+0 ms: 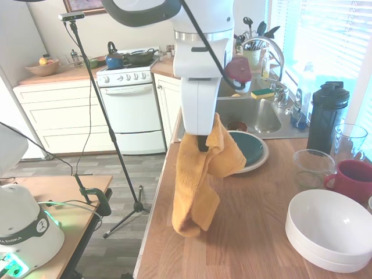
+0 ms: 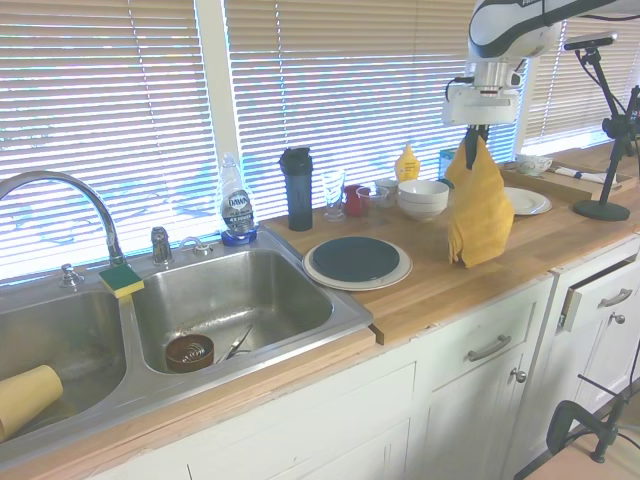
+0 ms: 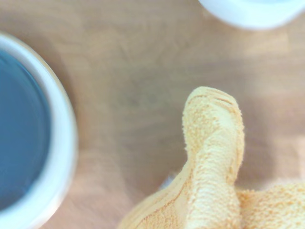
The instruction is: Wipe the blue plate in clockwise motion
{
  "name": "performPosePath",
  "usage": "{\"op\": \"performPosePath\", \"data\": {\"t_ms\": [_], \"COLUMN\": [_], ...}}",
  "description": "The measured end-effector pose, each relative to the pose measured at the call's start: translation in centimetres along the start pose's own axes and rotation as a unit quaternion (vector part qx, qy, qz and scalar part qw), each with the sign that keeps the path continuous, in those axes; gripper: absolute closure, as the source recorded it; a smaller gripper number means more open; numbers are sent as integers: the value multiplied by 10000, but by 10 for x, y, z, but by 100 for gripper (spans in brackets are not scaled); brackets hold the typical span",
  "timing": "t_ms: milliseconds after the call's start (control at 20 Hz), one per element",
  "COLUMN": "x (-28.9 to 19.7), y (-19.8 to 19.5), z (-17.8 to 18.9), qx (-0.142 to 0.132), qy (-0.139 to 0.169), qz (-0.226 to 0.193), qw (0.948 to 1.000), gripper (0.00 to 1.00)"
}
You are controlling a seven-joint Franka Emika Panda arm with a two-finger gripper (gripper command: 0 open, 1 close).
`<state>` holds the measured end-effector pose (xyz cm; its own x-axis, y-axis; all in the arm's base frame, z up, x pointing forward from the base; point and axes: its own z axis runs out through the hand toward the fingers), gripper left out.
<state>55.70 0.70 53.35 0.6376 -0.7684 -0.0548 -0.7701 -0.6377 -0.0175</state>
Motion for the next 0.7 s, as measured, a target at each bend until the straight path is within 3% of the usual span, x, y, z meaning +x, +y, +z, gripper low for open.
{"op": "performPosePath", "data": {"t_ms": [200, 300, 600, 700], "x": [14, 25, 38, 42], "y": [-65, -89, -107, -113], "z": [24, 21, -73, -75], "qx": [-29, 98, 720, 748], "qy": [16, 90, 497, 528], "qz": [92, 66, 34, -88], "qw": [10000, 9999, 9962, 9958], "gripper": [100, 100, 100, 100]}}
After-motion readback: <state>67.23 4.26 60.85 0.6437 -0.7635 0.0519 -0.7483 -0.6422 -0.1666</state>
